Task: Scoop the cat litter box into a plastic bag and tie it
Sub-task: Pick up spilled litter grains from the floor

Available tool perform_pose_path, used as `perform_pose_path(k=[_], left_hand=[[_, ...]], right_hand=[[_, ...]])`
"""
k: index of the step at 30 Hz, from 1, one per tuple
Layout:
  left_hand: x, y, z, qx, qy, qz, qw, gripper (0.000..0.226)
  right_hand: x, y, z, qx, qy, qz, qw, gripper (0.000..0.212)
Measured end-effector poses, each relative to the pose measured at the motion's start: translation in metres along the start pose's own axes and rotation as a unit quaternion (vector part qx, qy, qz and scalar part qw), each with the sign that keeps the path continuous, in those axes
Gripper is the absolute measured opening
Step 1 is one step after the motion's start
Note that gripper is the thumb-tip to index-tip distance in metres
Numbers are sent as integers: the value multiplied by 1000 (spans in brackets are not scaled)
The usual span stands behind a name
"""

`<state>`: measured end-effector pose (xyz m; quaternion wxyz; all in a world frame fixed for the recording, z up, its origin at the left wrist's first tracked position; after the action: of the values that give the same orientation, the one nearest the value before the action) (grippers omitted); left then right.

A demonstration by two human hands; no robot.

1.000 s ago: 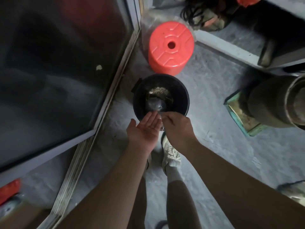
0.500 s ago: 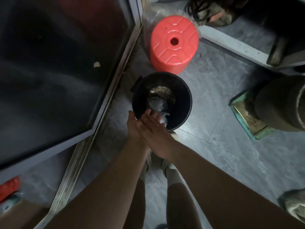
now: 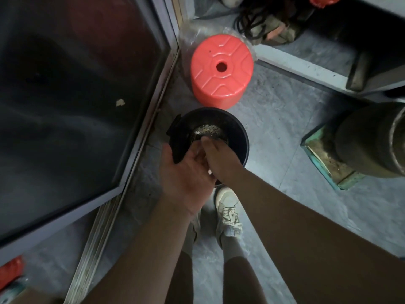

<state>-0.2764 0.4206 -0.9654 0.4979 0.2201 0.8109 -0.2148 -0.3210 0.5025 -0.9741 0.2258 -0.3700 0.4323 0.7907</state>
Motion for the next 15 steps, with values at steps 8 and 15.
perform_pose_path(k=[8,15], left_hand=[[25,0,-23,364,-48,-141,919,39],[-17,6,-58,617,154,-345,691,50]], right_hand=[[-44,17,-15,519,58,-124,844,72],[-40,-16,-8,670,71,-218,706,69]])
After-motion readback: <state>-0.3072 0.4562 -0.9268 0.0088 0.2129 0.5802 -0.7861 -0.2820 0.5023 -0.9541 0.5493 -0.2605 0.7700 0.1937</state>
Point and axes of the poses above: each hand's wrist, its own x-axis towards the middle knuckle, its own z-axis out of the back of the hand, y = z × x, the point moved 8 cm from there along x, towards the middle knuckle, and after that the axes turned 6 degrees about -y, right-handed, at the moved point
